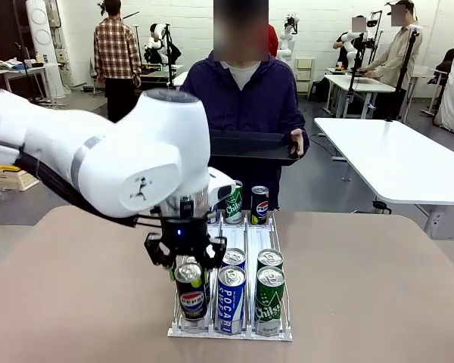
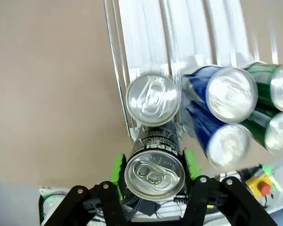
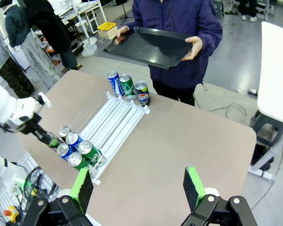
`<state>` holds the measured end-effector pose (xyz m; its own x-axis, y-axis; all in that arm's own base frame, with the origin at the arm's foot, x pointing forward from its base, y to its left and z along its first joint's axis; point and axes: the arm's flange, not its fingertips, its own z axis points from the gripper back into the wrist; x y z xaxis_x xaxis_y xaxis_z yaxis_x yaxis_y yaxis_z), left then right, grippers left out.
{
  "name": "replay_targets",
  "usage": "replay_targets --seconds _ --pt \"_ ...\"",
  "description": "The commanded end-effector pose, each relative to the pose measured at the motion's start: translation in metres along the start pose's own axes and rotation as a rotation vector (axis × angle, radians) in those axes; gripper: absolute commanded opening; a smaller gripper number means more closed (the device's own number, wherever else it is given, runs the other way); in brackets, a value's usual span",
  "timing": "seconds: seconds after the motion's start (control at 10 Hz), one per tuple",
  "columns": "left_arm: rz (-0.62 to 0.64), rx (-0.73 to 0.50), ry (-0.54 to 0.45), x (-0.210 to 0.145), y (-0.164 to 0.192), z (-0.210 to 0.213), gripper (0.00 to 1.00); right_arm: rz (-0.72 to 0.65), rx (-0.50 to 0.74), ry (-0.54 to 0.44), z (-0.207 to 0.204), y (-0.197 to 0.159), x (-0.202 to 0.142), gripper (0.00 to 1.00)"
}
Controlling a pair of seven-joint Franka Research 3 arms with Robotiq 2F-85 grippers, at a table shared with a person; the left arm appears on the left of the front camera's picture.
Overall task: Retrieve and hand over the desired beverage to the person.
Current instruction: Pick up a can of the same type that the person held from the Automatic Can Dispenser.
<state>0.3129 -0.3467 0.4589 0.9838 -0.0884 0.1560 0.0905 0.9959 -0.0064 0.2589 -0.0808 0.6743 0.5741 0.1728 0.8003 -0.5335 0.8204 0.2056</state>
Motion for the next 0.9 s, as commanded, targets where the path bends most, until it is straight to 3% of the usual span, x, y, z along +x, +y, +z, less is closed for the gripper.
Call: replay_targets --seconds 0.0,0.4,0.8 --pt "-0.057 -0.021 -0.050 -0.005 0.007 0.091 0.06 0.002 0.007 -0.004 -0.001 0.000 0.001 1.00" --pt "-0.055 -0.002 0.019 0.037 -0.004 0.188 0.06 0.002 0.007 -0.004 -0.001 0.000 0.001 1.00" --pt "-0.001 0.003 0.069 0.079 -0.006 0.201 0.06 0.002 0.007 -0.004 -0.001 0.000 0.001 1.00"
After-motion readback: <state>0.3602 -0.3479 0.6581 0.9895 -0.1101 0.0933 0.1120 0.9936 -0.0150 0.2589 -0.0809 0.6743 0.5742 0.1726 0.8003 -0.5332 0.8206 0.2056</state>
